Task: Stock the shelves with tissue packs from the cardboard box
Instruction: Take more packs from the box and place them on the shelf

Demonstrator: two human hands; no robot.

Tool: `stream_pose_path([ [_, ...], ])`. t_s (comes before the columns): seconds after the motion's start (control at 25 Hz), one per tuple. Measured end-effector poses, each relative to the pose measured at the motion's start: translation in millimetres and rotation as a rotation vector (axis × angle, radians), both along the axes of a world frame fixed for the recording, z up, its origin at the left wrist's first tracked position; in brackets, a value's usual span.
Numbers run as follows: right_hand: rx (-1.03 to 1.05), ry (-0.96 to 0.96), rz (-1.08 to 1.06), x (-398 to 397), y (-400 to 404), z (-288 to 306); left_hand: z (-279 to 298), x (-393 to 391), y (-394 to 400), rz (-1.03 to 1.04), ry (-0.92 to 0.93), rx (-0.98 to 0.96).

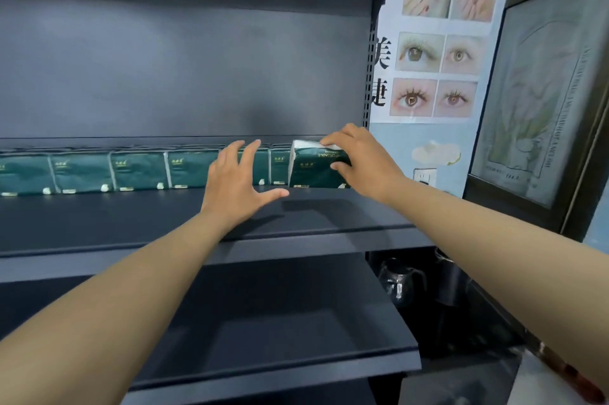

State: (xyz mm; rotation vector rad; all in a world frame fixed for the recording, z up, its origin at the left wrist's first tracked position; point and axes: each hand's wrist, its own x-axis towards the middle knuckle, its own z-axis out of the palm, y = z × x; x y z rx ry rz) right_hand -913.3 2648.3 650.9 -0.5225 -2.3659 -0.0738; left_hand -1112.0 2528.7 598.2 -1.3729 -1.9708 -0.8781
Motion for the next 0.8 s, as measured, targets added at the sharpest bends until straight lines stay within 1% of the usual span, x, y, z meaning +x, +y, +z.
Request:
stream_pose_path([
  [0.08,-0.018,0.022,-0.014,-2.6,43.4,2.4,4.0,-0.9,40.5,0.035,-0.008,-0.003],
  [0.24,-0.025,-0.024,0.003,-21.4,122.8,2.0,6.6,-4.1,113.2,0.124,-0.021,-0.045],
  [0.36,-0.049,-0.070,0.014,-36.2,165.1,-7.6,0.5,-7.2,154.3,0.166,-0.027,-0.064],
  [0.52,-0.078,-0.140,0.007,-53.9,199.4,-25.0,-4.7,-14.5,187.1,0.228,0.016,-0.129],
  [0.64,-0.107,-0.090,0.038,-71.5,209.9,-38.3,-13.6,-24.2,196.8,0.247,0.046,-0.143],
  [0.8,-0.043,-0.036,-0.014,-90.4,213.2,-63.9,-27.2,-33.2,201.7,0.264,0.097,-0.155],
])
